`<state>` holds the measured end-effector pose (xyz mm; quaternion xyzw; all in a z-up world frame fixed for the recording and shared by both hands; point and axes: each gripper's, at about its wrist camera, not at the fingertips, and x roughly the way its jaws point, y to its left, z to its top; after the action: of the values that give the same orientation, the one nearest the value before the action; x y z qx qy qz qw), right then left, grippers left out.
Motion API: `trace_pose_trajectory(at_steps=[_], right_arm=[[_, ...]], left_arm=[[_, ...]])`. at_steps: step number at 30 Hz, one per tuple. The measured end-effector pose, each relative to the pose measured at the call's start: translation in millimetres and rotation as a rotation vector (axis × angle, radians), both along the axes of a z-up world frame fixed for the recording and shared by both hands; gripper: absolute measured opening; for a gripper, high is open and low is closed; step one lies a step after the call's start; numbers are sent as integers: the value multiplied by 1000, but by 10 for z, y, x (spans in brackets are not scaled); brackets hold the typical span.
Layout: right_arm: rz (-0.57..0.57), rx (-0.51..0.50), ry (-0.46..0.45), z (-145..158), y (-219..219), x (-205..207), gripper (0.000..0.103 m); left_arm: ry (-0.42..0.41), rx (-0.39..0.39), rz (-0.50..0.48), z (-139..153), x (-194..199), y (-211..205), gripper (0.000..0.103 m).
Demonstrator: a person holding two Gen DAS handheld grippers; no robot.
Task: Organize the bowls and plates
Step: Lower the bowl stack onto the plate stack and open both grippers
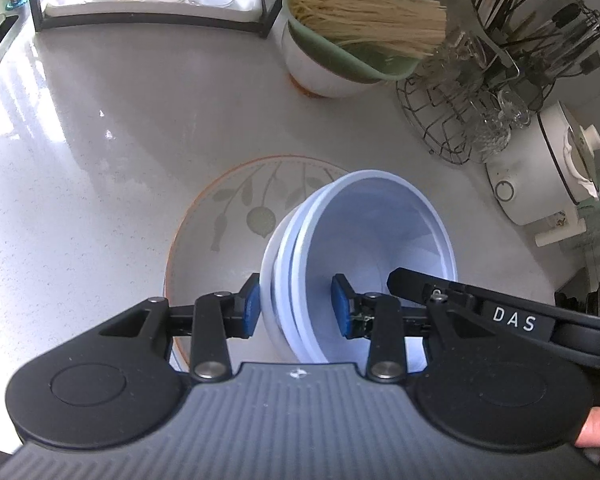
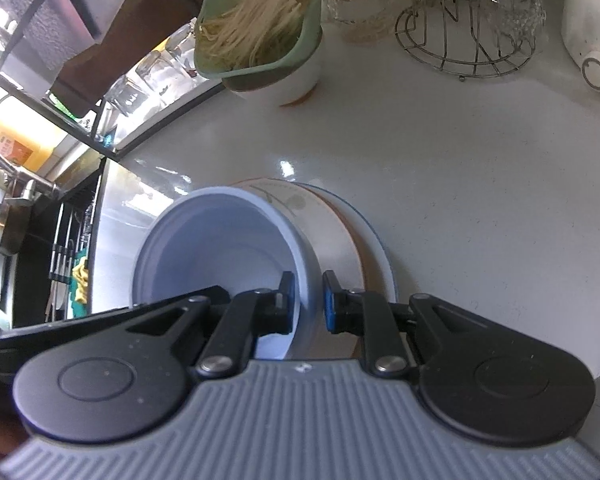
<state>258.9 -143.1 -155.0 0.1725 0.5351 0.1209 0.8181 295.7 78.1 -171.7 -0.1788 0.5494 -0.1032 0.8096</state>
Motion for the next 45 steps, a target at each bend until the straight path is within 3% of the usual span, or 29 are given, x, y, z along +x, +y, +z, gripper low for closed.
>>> trace_pose_trajectory(at_steps=[5, 7, 9, 11, 18, 28, 32, 39, 45], right_arm=[[-10, -11, -17, 24, -14, -13, 18], [-20, -4, -23, 51, -40, -24, 21], [-35, -6, -37, 97, -73, -49, 35], [-42, -8, -57, 148, -104, -83, 39], [-31, 1, -146, 458, -202, -258, 39], [34, 23, -327, 953, -354, -700, 39], [33, 16, -392, 1112, -480, -927, 39], [19, 7, -525, 1461, -792, -1382, 39], [9, 2, -603, 1633, -1018, -1733, 39]], left_arm=[[-6, 11, -5, 59, 30, 3, 42], [-10, 17, -1, 107, 34, 25, 47], [-27, 32, 6, 182, 23, 47, 48], [-49, 50, 6, 275, -2, 57, 48], [-141, 76, 29, 726, -208, 42, 48], [-297, 138, 77, 1340, -908, -166, 48], [-384, 227, 63, 1602, -1250, -344, 48], [-494, 220, 68, 2019, -1787, -628, 48], [-528, 225, 83, 2162, -2234, -804, 48]])
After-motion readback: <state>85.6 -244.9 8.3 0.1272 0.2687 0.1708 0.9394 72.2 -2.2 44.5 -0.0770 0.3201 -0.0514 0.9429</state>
